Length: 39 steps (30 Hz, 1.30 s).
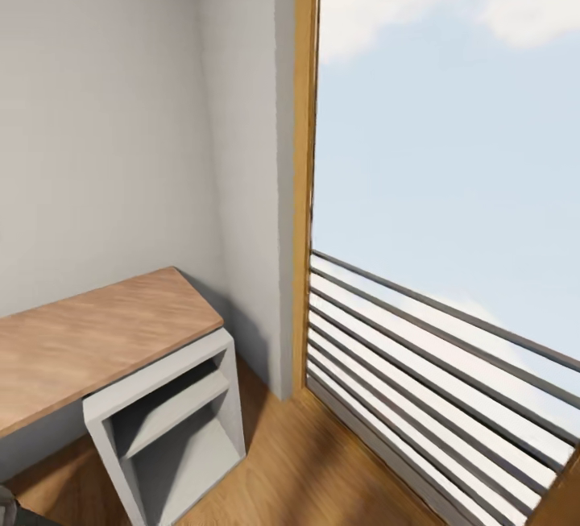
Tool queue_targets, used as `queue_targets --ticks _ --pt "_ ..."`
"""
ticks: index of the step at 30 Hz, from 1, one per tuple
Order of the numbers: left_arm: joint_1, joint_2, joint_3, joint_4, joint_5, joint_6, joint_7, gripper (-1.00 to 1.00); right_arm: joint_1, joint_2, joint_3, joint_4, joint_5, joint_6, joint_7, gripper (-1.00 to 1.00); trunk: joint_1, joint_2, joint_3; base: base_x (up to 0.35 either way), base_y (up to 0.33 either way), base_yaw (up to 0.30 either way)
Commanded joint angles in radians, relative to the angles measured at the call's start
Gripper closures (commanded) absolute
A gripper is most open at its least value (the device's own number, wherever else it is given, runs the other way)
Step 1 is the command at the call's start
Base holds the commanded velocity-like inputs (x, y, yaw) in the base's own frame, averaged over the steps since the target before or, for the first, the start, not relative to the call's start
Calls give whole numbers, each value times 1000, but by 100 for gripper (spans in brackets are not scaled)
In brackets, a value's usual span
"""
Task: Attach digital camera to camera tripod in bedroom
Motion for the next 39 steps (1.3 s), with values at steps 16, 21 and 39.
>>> queue_targets --ticks 16,21,39 --pt "0 0 7 0 2 -1 0 -100 0 0 -1 0 7 -3 -1 -100 0 0 6 0 0 242" --pt "0 0 7 0 2 -1 0 -100 0 -1 -2 0 6 -4 -1 -100 0 0 8 0 0 234" --pt "0 0 7 0 2 -1 0 -100 0 -2 -2 0 5 -3 -1 -100 0 0 15 0 0 204"
